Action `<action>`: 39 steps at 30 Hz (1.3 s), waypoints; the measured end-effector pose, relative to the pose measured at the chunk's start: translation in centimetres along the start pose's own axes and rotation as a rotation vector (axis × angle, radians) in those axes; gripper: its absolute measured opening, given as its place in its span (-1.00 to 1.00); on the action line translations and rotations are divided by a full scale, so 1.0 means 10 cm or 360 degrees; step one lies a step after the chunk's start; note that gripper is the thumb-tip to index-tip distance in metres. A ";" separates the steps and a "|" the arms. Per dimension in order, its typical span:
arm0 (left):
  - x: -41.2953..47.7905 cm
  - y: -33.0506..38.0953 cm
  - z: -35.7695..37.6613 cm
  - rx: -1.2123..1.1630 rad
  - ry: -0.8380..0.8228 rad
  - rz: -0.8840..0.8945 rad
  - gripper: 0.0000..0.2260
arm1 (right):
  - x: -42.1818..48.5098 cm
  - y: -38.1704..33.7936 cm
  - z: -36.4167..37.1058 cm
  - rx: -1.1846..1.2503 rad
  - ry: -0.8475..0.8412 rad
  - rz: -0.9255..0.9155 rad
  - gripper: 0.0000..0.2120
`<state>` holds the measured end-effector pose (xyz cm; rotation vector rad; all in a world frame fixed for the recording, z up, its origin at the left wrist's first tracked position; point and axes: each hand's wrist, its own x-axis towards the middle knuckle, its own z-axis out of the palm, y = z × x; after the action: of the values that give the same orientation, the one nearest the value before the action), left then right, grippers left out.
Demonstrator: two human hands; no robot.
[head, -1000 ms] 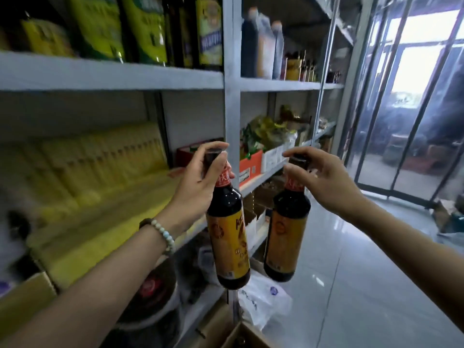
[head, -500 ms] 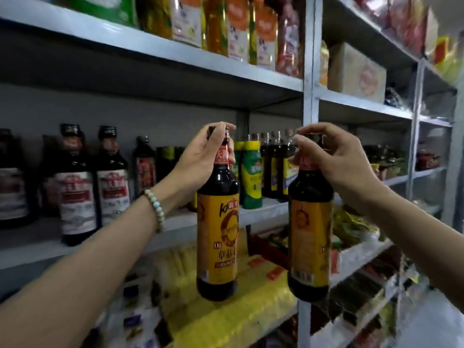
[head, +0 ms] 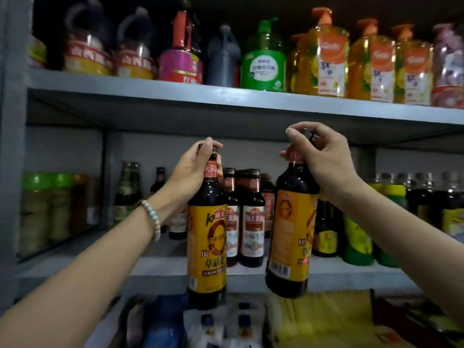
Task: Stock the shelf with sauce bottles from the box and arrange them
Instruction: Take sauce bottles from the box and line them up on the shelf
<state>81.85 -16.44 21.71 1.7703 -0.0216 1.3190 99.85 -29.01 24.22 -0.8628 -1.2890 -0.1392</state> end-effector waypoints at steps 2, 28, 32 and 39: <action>0.04 -0.01 -0.34 0.0014 0.0050 -0.0003 -0.73 | 0.08 0.08 0.34 0.0071 -0.0025 -0.0005 -0.83; 0.42 -0.82 -2.27 0.0302 0.0431 -0.0133 -0.72 | 0.46 1.40 2.51 0.0022 -0.0287 0.0114 -0.76; 0.44 -0.91 -2.29 0.0289 0.0421 -0.0162 -0.68 | 0.45 1.51 2.58 -0.0053 -0.0316 0.0116 -0.77; 0.46 -0.98 -2.32 0.0344 0.0381 -0.0161 -0.67 | 0.43 1.60 2.67 -0.0057 -0.0373 0.0108 -0.76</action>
<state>71.13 6.70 19.63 1.7528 0.3511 1.4950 89.05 0.35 20.81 -0.9735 -1.4771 -0.0071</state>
